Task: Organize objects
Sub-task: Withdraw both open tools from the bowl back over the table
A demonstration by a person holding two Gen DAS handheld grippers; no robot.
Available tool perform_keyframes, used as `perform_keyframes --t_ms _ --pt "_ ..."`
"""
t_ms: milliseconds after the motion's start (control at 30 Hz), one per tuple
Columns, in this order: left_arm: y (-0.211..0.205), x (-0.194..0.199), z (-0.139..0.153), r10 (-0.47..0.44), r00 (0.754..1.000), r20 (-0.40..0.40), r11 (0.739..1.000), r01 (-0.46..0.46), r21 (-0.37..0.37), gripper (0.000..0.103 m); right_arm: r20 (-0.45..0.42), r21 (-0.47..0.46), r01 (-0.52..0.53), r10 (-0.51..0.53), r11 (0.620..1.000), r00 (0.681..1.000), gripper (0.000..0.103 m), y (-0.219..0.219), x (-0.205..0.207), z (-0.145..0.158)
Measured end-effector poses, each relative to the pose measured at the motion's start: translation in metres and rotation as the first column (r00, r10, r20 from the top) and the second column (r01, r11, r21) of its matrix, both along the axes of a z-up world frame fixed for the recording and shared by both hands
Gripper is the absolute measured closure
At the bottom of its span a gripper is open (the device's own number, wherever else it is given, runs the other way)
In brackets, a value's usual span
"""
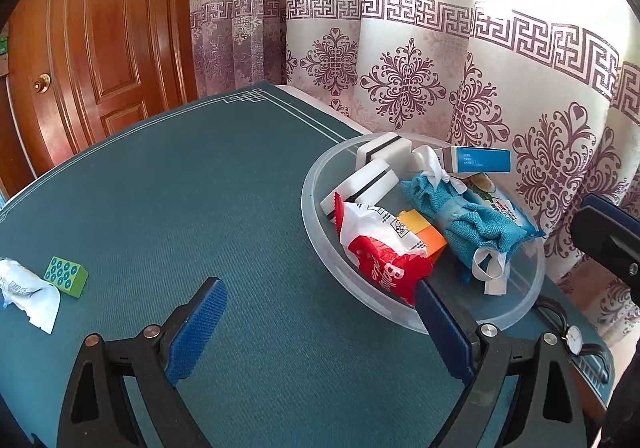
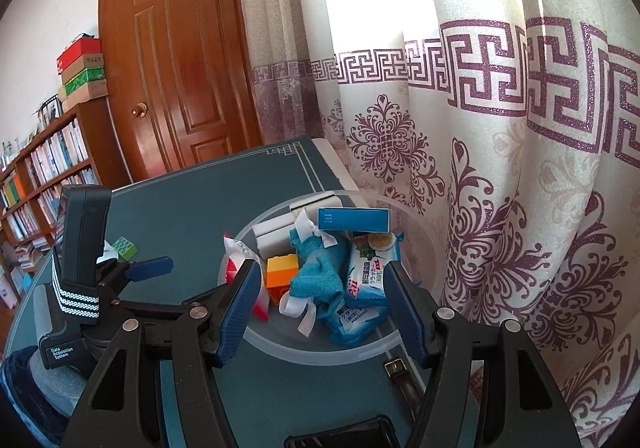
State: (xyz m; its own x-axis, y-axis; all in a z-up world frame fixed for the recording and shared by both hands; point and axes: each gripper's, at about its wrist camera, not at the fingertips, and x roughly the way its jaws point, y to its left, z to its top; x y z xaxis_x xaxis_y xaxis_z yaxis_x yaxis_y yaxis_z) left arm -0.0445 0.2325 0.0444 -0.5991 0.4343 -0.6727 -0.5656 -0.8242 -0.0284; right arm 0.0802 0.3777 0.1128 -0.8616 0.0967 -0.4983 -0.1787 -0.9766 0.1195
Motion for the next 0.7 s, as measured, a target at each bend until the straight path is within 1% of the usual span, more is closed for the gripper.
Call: perform_keyframes --t_ms 133,400,533,700 --pt "-0.009 0.002 0.003 0.017 1.000 0.000 1.000 -0.017 0.015 0.003 0.009 -0.003 -0.016 0.016 1.000 1.000 0.038 -0.007 -0.001 -0.002" --pt "-0.043 0.000 0.012 0.082 0.997 0.010 0.995 -0.083 0.059 0.002 0.030 -0.017 -0.053 0.054 0.998 0.998 0.038 -0.026 -0.003 -0.008" --pt "-0.064 -0.005 0.015 0.140 0.990 0.011 0.988 -0.141 0.064 0.001 0.043 -0.019 -0.082 0.083 0.996 0.996 0.037 -0.039 -0.004 -0.012" --pt "-0.092 -0.012 0.015 0.239 0.971 0.001 0.970 -0.239 0.032 0.001 0.061 -0.018 -0.130 0.131 0.991 0.990 0.037 -0.060 -0.008 -0.018"
